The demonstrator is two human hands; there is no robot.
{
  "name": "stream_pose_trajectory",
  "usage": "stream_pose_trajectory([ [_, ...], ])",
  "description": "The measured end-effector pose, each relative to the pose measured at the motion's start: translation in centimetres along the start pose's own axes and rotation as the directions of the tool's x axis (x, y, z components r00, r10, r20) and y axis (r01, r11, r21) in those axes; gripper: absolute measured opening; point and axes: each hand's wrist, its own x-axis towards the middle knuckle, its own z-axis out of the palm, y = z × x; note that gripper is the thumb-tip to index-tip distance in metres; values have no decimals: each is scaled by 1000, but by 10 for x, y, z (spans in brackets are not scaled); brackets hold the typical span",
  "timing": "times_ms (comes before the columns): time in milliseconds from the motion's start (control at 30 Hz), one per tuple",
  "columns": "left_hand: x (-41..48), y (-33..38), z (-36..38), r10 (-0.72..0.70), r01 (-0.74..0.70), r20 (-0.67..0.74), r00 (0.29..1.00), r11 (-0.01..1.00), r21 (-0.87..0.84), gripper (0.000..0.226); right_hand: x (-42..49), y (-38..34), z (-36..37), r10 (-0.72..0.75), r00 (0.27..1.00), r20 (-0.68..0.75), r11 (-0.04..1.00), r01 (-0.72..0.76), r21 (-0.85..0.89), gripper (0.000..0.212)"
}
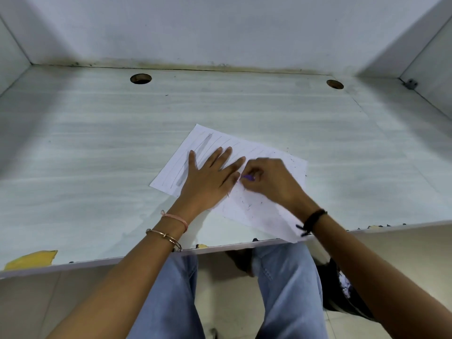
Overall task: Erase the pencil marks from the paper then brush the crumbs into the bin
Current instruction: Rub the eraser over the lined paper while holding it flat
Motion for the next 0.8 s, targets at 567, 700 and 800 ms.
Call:
stream_pose_trajectory([
  [567, -1, 2, 1, -10, 10, -14, 1000, 1000, -18, 48, -9, 15, -8, 110, 987, -120, 981, -88, 175, 7],
  [700, -7, 5, 0, -2, 2, 6, 1000, 1000, -4, 46, -5, 29, -12, 252, 950, -182, 941, -197, 276, 9],
  [800, -6, 7, -2, -18, 18, -5, 1000, 999, -32, 46, -15, 26, -9, 199, 965, -172, 944, -141, 298, 10],
])
